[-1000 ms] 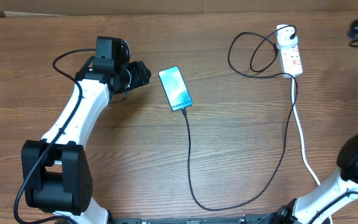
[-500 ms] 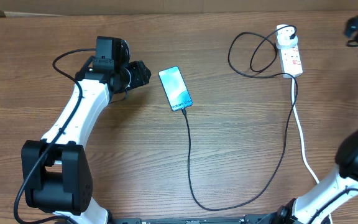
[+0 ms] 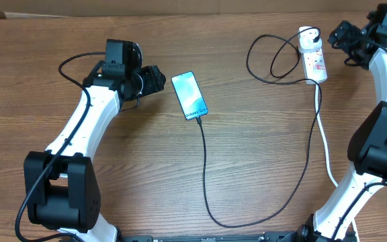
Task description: Plug charger to phone and switch on socket
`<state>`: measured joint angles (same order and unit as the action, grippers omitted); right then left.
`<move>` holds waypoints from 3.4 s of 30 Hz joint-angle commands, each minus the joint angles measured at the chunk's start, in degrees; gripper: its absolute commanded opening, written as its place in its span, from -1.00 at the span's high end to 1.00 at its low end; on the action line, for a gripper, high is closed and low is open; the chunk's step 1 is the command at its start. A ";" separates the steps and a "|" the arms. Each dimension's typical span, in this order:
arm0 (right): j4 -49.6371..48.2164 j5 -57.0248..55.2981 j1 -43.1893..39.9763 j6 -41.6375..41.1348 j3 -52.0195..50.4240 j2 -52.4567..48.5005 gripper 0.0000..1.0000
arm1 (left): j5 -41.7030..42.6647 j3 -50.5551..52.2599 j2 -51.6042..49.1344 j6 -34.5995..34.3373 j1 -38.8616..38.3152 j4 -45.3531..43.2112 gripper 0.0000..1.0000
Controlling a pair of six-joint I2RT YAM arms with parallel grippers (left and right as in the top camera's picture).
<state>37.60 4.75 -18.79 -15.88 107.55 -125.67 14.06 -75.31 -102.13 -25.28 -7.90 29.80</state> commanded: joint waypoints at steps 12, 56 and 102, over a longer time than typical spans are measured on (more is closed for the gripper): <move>0.13 -2.19 -0.13 -3.96 -0.35 -5.49 -1.00 | -0.48 0.13 0.63 -0.66 -0.50 0.46 -0.32; -2.60 -3.65 2.64 -4.28 0.07 -9.79 -1.00 | -0.50 0.13 0.63 -0.61 -0.48 1.53 -0.34; -2.78 -4.66 0.46 -4.28 3.08 -7.91 -1.00 | -0.52 0.13 0.63 -0.63 -0.48 2.36 -0.35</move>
<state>35.14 -0.19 -18.35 -19.73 108.97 -134.67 14.06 -75.31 -102.13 -25.50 -7.90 32.14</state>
